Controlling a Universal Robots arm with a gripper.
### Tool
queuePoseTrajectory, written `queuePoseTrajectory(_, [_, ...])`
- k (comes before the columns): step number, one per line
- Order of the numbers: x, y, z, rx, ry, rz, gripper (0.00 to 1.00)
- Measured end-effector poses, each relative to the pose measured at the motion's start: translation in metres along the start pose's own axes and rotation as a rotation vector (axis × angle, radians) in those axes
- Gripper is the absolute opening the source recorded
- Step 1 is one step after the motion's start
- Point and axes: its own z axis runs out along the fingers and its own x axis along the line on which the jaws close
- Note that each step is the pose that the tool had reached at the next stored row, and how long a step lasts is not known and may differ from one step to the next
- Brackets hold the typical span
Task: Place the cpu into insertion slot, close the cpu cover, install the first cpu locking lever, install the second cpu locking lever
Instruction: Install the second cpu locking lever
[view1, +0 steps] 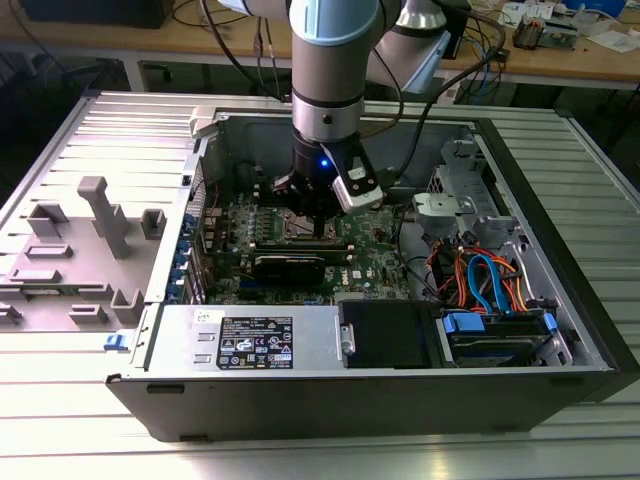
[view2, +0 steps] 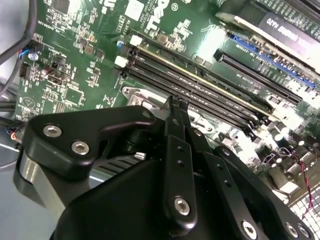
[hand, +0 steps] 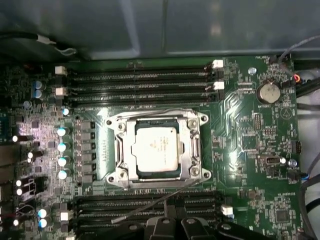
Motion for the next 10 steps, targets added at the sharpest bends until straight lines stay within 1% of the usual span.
queuePoseTrajectory(1, [0.0002,0.0000,0.0000,-0.0065,0.0003,0.000,0.11])
queuePoseTrajectory(2, [0.0003,-0.0001,-0.0001,-0.0090,0.0004,0.000,0.11])
queuePoseTrajectory(6, [0.0003,-0.0004,0.0000,-0.0101,0.0004,0.000,0.11])
queuePoseTrajectory(8, [0.0004,-0.0028,0.0000,-0.0138,0.0006,0.000,0.11])
queuePoseTrajectory(9, [0.0008,-0.0031,0.0001,-0.0163,0.0007,0.000,0.11])
queuePoseTrajectory(10, [0.0010,-0.0032,0.0001,-0.0233,0.0010,0.001,0.11])
